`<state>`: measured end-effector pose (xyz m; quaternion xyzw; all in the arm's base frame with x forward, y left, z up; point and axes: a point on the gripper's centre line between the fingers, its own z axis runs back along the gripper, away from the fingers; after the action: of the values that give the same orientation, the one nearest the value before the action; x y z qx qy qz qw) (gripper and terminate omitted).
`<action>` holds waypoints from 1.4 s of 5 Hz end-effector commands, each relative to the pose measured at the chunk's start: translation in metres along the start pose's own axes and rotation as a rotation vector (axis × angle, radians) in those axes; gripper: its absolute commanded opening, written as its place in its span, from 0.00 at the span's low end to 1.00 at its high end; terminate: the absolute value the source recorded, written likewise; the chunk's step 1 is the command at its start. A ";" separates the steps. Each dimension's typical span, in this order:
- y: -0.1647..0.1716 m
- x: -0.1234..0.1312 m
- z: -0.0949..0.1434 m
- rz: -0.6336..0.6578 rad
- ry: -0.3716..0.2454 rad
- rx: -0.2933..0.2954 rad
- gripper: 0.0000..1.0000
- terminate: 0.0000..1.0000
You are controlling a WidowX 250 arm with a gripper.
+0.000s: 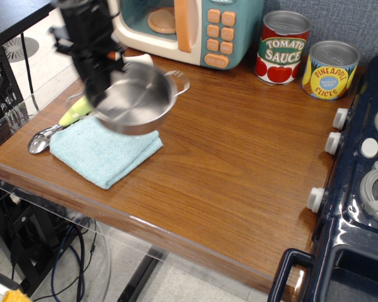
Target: Pick up the pan and move it to the opposite corner
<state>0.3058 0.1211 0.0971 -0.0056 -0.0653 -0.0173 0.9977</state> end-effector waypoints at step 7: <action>-0.135 0.128 -0.056 0.070 -0.148 0.046 0.00 0.00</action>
<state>0.4299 -0.0199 0.0372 0.0154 -0.1108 0.0215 0.9935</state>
